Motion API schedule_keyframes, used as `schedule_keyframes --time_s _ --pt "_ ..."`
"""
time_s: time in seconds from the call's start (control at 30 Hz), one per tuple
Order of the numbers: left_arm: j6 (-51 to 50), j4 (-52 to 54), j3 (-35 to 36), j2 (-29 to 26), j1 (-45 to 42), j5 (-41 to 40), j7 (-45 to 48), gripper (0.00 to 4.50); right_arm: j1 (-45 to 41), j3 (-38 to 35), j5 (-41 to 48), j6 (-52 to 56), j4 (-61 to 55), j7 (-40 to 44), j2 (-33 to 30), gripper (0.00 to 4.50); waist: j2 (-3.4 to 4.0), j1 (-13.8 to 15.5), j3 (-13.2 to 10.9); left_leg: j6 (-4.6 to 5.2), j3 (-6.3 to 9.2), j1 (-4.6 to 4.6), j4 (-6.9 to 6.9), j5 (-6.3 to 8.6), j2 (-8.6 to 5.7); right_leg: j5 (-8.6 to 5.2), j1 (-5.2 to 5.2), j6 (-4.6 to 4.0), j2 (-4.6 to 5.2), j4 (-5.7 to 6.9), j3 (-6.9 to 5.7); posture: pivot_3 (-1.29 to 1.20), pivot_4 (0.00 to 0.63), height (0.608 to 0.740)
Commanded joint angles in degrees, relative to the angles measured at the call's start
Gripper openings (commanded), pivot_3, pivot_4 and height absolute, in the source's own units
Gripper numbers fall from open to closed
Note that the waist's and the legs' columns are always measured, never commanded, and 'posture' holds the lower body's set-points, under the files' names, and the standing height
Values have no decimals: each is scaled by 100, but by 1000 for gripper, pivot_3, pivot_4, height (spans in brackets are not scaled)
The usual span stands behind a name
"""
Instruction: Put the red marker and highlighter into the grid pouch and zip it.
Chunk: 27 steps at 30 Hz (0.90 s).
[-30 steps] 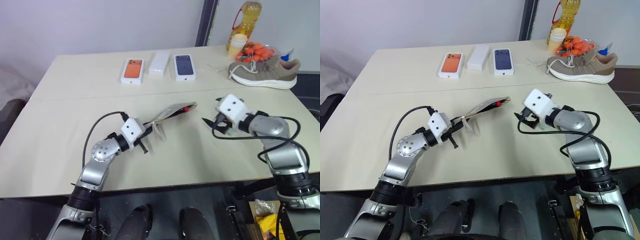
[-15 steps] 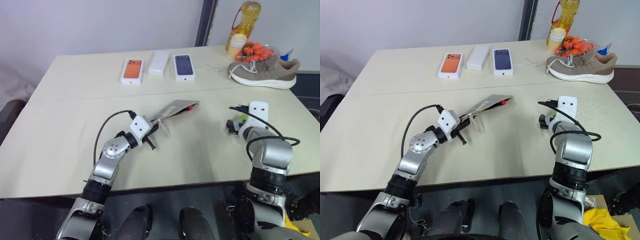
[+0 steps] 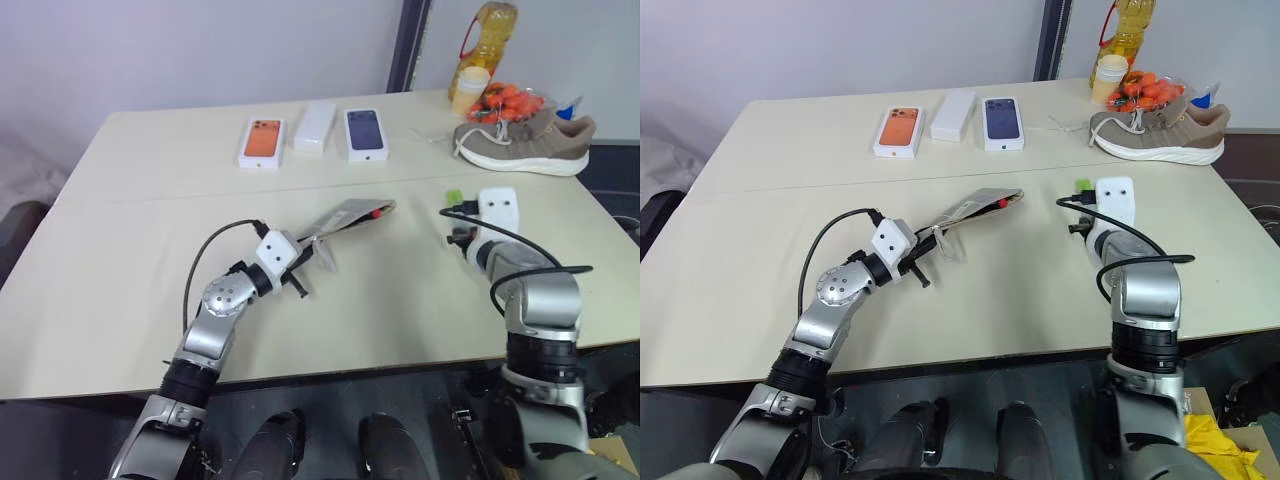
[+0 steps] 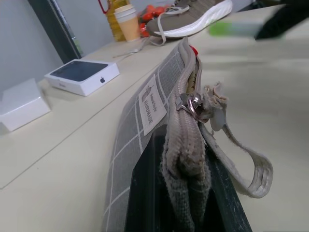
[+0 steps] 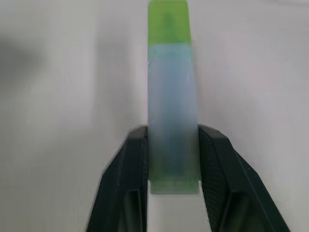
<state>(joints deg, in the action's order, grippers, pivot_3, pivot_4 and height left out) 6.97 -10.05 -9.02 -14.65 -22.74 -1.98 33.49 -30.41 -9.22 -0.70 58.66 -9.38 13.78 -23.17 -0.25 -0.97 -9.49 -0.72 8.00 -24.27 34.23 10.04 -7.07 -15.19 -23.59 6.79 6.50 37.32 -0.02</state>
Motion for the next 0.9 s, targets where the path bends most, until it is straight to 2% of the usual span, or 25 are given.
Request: schedule_keyframes --time_s 0.03,0.13,0.27,0.9 --pt "97 58 246 -78 -150 -92 -91 0 112 954 -204 -1515 -424 815 -716 843 -1 -12 0 0 0 0 0 0 0 -1 0 2 0 0 0 0 150 740" --pt "97 -13 359 -109 -261 -155 -55 0 107 1411 -306 -2662 -597 1557 -1399 843 -2 2 -2 0 -2 0 0 0 0 -2 1 4 0 -1 -1 0 150 740" --pt "129 -33 367 -133 -290 -201 -24 0 221 1748 -450 -3359 -617 2108 -1924 843 -6 20 -3 2 0 0 2 1 0 -4 9 7 1 -8 -3 0 150 740" --pt "177 141 268 -90 -213 -203 157 0 255 2001 -862 -3672 -551 2551 -1994 843 -12 38 -6 3 2 0 3 3 -1 -4 9 6 4 -11 -3 0 150 740"
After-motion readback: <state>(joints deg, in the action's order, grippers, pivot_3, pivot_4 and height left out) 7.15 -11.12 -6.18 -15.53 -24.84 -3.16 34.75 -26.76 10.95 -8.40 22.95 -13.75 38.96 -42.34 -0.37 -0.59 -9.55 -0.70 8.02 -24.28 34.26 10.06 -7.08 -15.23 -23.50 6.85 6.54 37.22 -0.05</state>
